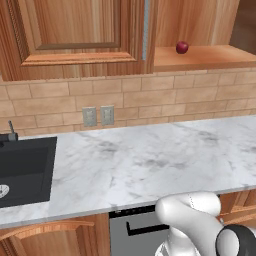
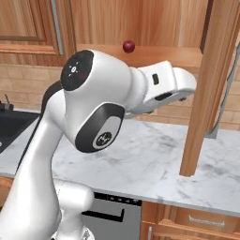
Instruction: The dining table condiment station is running low on mustard. Refill the condiment station by opening the cabinet and taking the mustard from the cabinet and placing it on the dining table.
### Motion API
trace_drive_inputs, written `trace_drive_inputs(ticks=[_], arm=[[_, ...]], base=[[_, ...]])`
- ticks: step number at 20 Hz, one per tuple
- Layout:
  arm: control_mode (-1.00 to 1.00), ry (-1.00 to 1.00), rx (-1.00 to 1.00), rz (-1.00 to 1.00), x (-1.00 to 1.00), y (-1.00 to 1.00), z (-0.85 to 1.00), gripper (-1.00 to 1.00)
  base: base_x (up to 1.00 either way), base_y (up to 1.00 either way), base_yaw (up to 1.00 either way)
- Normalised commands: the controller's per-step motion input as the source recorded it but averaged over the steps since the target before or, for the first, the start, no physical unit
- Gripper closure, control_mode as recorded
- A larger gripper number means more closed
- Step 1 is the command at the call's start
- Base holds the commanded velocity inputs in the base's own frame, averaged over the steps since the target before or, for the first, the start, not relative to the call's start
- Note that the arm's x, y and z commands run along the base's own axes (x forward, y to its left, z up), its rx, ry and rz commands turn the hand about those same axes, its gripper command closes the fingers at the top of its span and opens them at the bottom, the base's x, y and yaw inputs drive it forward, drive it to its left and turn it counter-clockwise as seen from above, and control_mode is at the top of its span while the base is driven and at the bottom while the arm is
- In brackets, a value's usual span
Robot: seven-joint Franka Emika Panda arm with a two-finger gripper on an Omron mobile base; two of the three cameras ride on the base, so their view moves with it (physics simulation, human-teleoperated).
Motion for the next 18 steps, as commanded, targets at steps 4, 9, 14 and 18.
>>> trace_drive_inputs(ticks=[4,9,14,18], arm=[[-1.0,-0.03,0.0,-0.01,0.0,0.66,0.0,-1.0],[-1.0,-0.21,0.0,-0.05,0.0,1.0,-0.18,-1.0],[-1.0,-0.25,0.06,0.0,0.0,1.0,-0.33,-1.0],[-1.0,-0.23,0.18,0.0,0.0,0.99,-0.01,-1.0]], base=[[0.0,0.0,0.0],[0.0,0.0,0.0],[0.0,0.0,0.0],[0.0,0.0,0.0]])
